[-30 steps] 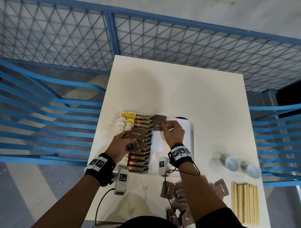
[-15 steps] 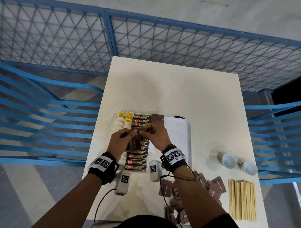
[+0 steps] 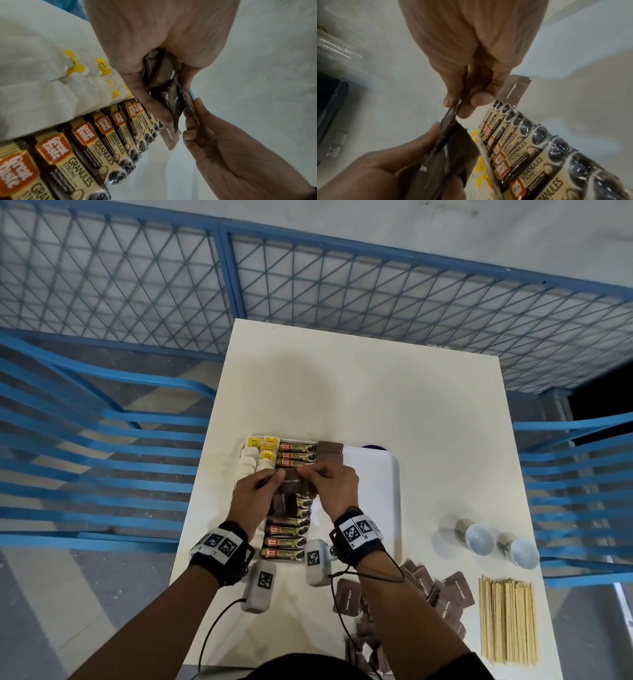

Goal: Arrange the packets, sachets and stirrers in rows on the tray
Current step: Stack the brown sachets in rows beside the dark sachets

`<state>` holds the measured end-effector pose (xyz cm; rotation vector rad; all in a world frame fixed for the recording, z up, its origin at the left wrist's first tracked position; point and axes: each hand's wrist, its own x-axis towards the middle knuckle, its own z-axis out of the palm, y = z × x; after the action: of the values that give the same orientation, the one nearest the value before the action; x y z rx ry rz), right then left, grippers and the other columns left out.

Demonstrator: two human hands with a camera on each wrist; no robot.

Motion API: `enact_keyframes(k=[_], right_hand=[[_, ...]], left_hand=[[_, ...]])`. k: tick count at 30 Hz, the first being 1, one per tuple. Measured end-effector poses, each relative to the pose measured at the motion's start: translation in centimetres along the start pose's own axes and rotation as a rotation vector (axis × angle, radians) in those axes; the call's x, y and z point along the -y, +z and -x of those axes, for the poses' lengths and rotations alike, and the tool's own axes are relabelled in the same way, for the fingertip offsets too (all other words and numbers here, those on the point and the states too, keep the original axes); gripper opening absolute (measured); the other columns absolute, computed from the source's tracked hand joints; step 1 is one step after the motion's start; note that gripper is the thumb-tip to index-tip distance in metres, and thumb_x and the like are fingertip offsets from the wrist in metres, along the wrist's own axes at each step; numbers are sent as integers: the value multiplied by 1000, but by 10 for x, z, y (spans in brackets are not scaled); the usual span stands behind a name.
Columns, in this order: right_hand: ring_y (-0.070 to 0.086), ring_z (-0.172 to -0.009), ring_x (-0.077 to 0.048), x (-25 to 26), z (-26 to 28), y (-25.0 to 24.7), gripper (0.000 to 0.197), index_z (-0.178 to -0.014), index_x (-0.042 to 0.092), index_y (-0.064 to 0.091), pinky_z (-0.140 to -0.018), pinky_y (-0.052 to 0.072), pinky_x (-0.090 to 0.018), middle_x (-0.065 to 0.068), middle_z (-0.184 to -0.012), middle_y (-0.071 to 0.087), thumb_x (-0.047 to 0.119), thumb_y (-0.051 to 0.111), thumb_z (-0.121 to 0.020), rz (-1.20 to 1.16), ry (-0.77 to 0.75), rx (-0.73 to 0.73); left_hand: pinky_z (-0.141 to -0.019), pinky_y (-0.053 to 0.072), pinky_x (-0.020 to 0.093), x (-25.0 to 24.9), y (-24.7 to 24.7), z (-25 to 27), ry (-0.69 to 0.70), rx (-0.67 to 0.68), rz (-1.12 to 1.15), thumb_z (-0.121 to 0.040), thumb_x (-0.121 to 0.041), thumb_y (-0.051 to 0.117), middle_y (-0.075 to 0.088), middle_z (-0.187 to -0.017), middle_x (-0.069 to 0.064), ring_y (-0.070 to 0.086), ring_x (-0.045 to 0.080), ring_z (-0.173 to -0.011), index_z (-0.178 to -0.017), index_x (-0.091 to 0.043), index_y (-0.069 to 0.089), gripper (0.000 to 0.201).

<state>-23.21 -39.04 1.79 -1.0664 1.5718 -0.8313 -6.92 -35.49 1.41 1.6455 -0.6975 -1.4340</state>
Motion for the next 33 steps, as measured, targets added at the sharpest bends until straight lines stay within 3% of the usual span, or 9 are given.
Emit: enact_keyframes(k=[5, 8, 11, 13, 15, 19, 22, 27, 33], right_hand=[[71, -61, -17, 2, 8, 0, 20, -90, 16, 75, -55, 60, -37, 0, -78, 76, 27, 86, -76, -42, 15, -79], [73, -72, -14, -5, 10, -2, 32, -104, 23, 69, -51, 58, -32, -3, -92, 76, 32, 84, -78, -2, 32, 9], [73, -69, -16, -13, 6, -4, 19, -99, 15, 73, -54, 57, -30, -11, -91, 76, 16, 81, -82, 0, 44, 130], [67, -56, -9, -14, 2, -10, 16, -99, 5, 72, -51, 52, -22, -13, -84, 74, 6, 77, -84, 2, 60, 103], [64, -51, -7, -15, -6, -22, 11, -92, 9, 71, -51, 50, -21, -12, -79, 74, 5, 77, -84, 9, 74, 20], [66, -55, -6, -31, -27, -42, 10, -89, 18, 73, -62, 53, -22, -3, -78, 76, 11, 78, -84, 125, 135, -128], [68, -72, -13, -39, -36, -46, 6, -88, 21, 73, -69, 46, -15, -1, -83, 75, 18, 77, -84, 284, 139, -137], [59, -77, -9, -38, -44, -40, 10, -93, 19, 75, -71, 34, -11, 8, -81, 66, 23, 77, -84, 419, 134, -132], [62, -80, -11, -40, -46, -36, 20, -97, 18, 70, -70, 39, -14, 4, -83, 69, 25, 80, -81, 407, 165, -164]], left_hand=[[-88, 59, 57, 0, 3, -3, 8, -6, -69, -87, -46, 73, 78, -97, 2, 73, 27, -99, -97, -28, 80, 21], [-87, 59, 54, 1, 1, -7, 20, -12, -117, -80, -59, 71, 78, -93, -2, 73, 25, -96, -97, -31, 79, 33], [-85, 61, 49, 1, 0, -9, 13, -31, -156, -88, -45, 74, 78, -87, -3, 73, 25, -91, -90, -27, 80, 19], [-83, 61, 50, 2, 0, -10, -42, -23, -126, -88, -39, 76, 78, -87, 1, 74, 28, -90, -89, -23, 79, 16], [-76, 61, 58, 4, -2, -8, -141, 22, -29, -87, -32, 79, 77, -95, 13, 75, 35, -88, -96, -14, 76, 20], [-78, 59, 62, 7, -9, -6, -261, 122, 100, -92, -7, 71, 70, -114, 27, 71, 46, -97, -111, -3, 71, 19], [-80, 60, 59, 9, -11, -7, -313, 192, 187, -92, 11, 53, 65, -122, 31, 66, 50, -105, -117, 3, 66, 29], [-75, 62, 52, 6, -11, -3, -321, 231, 250, -95, 16, 49, 62, -126, 31, 61, 51, -116, -121, 5, 62, 31], [-74, 63, 47, 0, -14, 1, -332, 228, 296, -96, 13, 51, 65, -124, 29, 67, 45, -107, -127, 8, 58, 32]])
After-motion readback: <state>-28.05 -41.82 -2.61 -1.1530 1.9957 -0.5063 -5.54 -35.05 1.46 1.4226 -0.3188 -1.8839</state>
